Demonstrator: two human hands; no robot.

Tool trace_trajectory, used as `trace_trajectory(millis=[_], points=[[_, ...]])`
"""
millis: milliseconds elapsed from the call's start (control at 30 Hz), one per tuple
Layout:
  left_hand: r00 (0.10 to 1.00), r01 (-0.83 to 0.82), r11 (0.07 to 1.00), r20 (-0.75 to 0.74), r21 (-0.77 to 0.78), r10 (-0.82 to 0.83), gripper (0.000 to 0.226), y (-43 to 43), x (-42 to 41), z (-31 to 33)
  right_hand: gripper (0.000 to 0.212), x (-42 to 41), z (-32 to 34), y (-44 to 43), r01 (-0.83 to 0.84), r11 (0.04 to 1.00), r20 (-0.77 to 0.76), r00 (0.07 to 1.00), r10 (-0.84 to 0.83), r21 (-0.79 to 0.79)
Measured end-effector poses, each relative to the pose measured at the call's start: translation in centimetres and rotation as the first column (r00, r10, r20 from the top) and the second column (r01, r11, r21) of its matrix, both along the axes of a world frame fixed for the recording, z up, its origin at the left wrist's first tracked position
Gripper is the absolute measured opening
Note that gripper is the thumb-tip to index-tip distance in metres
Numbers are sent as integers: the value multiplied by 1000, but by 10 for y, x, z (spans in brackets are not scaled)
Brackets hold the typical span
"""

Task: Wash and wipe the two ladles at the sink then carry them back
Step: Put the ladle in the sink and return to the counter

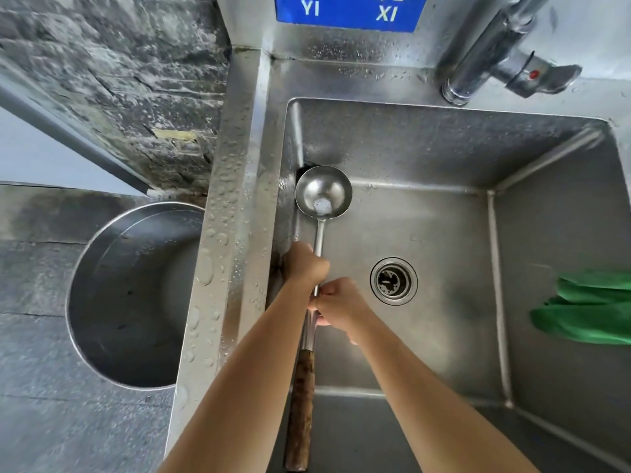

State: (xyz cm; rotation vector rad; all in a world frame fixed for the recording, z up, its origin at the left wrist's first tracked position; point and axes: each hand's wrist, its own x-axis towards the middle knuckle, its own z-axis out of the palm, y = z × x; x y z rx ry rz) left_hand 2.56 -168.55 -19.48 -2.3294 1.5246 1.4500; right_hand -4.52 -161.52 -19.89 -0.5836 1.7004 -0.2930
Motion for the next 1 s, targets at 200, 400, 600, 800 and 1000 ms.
trace_trajectory(millis=[200,400,600,800,1000], points=[[1000,2,999,23,-37,-1,6,-3,-2,-16,8,0,-4,-3,7,1000,47,999,-8,21],[979,163,986,131,-33,-157,27,4,-13,2,15,-3,13,-6,-256,967,-144,956,254,8],[818,564,792,292,-235,-496,50,-7,-18,46,55,-46,62,3,-396,917,-429,838,339,-50],[551,835,472,406,-284,-729,71,-17,-61,152,73,-128,167,25,-316,944,-707,690,157,-99],[396,903,256,439,-346,-806,75,11,-137,267,78,-190,277,70,-172,961,-813,577,-79,-216]])
